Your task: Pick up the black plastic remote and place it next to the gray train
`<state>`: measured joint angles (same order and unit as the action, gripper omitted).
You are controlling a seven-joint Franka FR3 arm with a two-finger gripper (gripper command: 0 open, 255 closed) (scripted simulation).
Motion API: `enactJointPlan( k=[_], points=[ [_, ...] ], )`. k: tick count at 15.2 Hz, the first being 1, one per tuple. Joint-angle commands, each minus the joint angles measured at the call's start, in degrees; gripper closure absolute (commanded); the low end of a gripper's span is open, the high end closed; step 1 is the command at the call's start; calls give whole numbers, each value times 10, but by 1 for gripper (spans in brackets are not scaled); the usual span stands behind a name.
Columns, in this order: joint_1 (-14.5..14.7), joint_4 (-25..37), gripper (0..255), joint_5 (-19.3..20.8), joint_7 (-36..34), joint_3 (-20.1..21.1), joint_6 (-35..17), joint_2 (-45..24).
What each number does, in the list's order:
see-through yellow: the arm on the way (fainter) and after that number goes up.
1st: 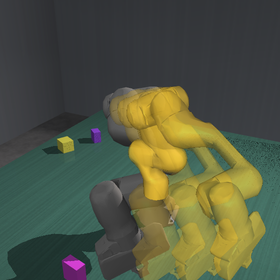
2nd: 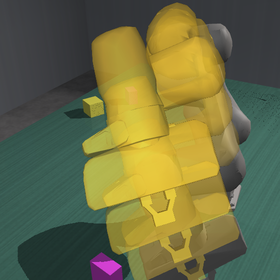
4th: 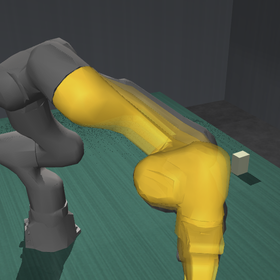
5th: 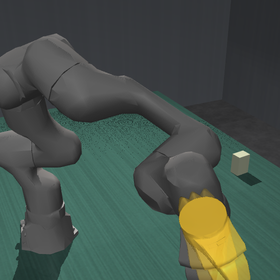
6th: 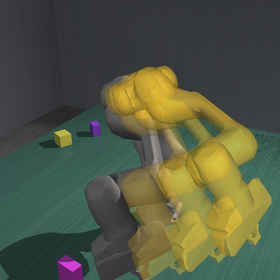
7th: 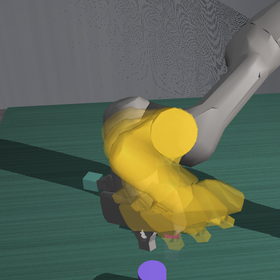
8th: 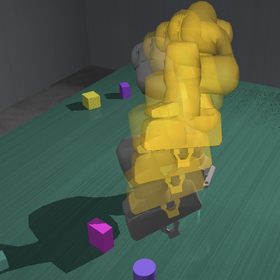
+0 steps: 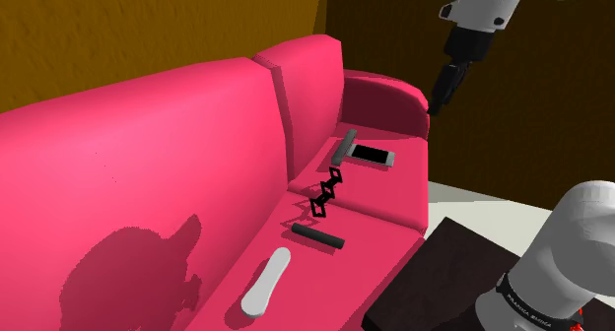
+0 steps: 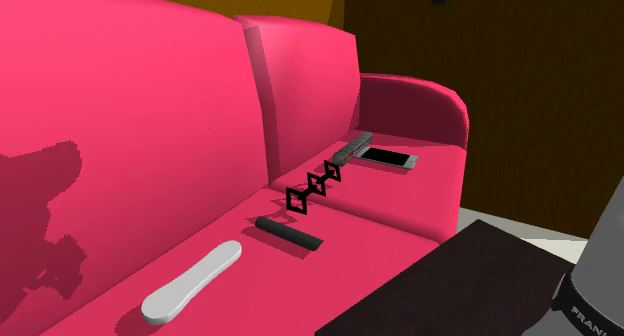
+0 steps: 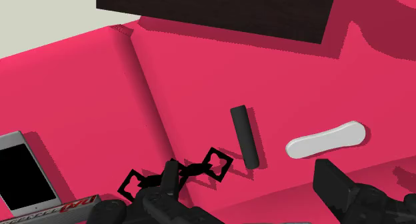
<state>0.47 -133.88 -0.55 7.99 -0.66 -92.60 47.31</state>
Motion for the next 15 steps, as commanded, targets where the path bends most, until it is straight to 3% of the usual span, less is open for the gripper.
enactJointPlan(
  k=[1,15],
  points=[
    [0,0,0,0,0,0,0,0],
    [29,-120,0,-25,16,16,-266,-172]
  ],
)
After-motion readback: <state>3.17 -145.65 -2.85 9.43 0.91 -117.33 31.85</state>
